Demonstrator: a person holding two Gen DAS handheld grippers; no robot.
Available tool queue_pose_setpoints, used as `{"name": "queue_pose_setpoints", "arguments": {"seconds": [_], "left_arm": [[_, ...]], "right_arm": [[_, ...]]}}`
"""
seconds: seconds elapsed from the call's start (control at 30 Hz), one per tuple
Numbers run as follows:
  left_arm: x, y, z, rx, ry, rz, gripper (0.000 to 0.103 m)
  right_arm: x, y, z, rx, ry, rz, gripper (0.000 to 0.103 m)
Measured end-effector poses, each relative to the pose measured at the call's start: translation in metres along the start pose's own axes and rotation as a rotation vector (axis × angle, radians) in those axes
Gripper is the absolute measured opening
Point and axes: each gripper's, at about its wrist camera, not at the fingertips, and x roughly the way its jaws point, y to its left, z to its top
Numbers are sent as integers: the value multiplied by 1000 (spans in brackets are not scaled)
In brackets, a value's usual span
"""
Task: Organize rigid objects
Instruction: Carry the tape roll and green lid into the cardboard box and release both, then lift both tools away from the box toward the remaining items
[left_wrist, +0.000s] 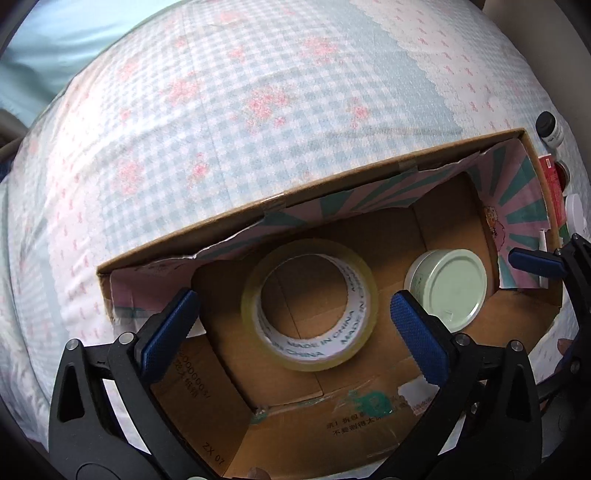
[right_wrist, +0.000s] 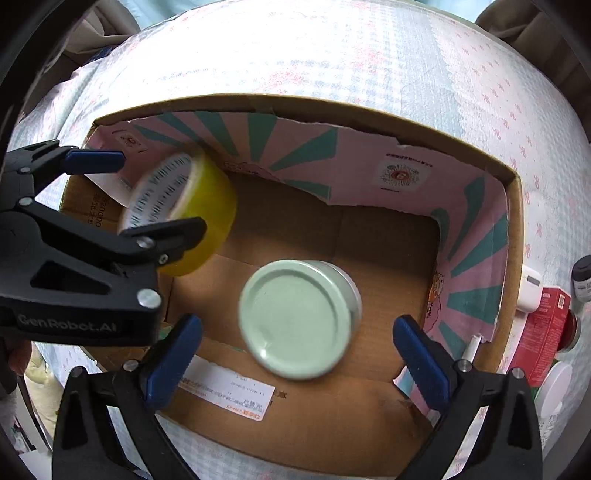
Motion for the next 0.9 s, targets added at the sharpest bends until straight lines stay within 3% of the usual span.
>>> {"name": "queue_pose_setpoints", "arguments": {"seconds": [0.47, 0.67, 0.9], "left_arm": [[-43, 10, -10, -59, -39, -11, 103], [-98, 17, -28, -103, -100, -13, 103], [-182, 20, -58, -151, -193, 2, 103]], "right_arm": [[-37, 1, -36, 37, -23, 8, 103], [-84, 5, -29, 12, -67, -8, 103], [-150, 33, -45, -35, -139, -48, 103]]}}
